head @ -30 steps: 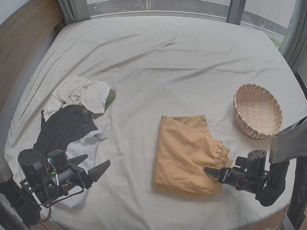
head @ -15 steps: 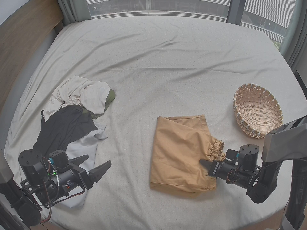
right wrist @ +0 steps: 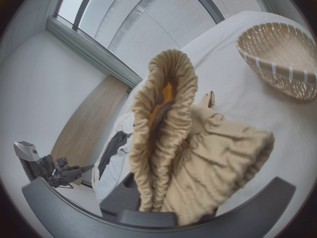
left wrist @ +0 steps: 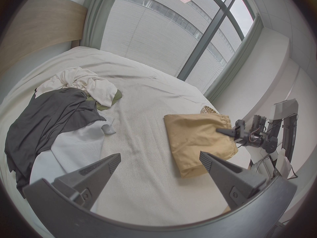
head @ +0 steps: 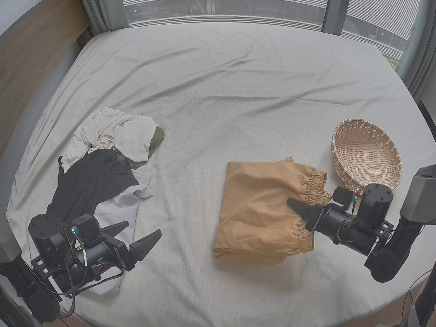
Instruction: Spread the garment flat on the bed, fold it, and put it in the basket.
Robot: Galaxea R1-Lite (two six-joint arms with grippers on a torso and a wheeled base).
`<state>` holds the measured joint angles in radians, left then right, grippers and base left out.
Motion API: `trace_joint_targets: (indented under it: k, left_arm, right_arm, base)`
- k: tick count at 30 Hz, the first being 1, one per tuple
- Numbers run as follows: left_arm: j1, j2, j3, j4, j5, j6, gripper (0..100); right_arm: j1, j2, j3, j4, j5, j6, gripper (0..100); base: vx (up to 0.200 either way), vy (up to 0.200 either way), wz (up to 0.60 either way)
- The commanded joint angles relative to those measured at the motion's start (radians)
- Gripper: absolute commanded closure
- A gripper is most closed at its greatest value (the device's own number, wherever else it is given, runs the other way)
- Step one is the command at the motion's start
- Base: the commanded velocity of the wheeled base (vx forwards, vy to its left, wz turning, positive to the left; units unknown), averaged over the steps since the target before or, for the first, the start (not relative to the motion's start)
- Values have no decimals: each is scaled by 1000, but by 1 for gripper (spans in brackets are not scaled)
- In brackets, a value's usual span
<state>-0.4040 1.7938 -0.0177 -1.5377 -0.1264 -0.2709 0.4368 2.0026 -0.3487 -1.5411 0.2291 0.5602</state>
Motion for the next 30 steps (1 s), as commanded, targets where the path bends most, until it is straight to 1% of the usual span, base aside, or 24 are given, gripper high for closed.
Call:
trace_joint_targets:
  k: [1, 6, 13, 25, 30]
  left_arm:
    - [-1, 4, 18, -1, 1, -1, 0]
    - [-1, 4, 18, -1, 2, -1, 0]
    - [-1, 1, 18, -1, 2, -1, 0]
    - [-1, -4, 18, -2, 2, -1, 0]
    - [-1, -7, 18, -2, 2, -1, 0]
  right_arm:
    - [23, -100, -4, -1, 2, 1, 100]
    - [37, -148, -19, -1, 10, -3, 100]
    - [28, -219, -64, 6, 41, -2, 100]
    - [16, -255, -115, 7, 39, -3, 100]
    - [-36, -254, -139, 7, 35, -11, 100]
  base:
    - [0, 0, 0]
    - [0, 0, 0]
    - [0, 0, 0]
    - [0, 0, 0]
    - [0, 0, 0]
